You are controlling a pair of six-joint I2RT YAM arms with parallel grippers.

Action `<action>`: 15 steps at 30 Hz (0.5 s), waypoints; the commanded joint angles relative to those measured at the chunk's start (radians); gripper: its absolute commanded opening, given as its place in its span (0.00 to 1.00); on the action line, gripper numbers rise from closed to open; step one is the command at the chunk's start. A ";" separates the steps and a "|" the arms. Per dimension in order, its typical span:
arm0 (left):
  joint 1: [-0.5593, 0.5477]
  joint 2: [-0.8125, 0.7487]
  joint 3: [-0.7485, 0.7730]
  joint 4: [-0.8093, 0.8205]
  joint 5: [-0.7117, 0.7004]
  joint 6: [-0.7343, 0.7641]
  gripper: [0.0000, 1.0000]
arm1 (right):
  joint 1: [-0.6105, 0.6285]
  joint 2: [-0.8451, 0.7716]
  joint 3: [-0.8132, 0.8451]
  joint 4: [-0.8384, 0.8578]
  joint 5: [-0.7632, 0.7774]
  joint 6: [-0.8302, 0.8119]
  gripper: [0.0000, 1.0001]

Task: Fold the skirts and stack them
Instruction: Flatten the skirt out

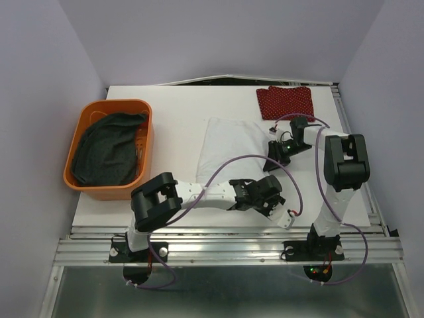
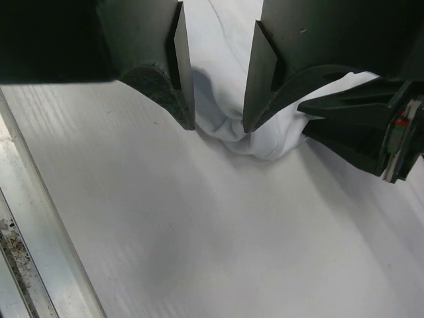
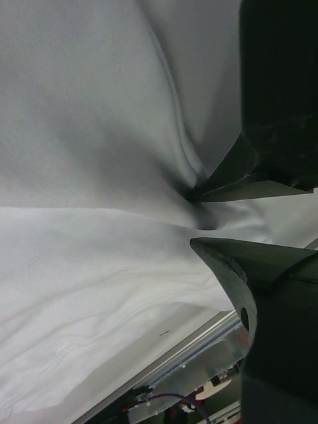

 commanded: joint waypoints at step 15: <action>0.047 0.029 -0.015 0.052 -0.072 -0.049 0.43 | 0.023 0.005 -0.049 0.035 0.086 0.019 0.34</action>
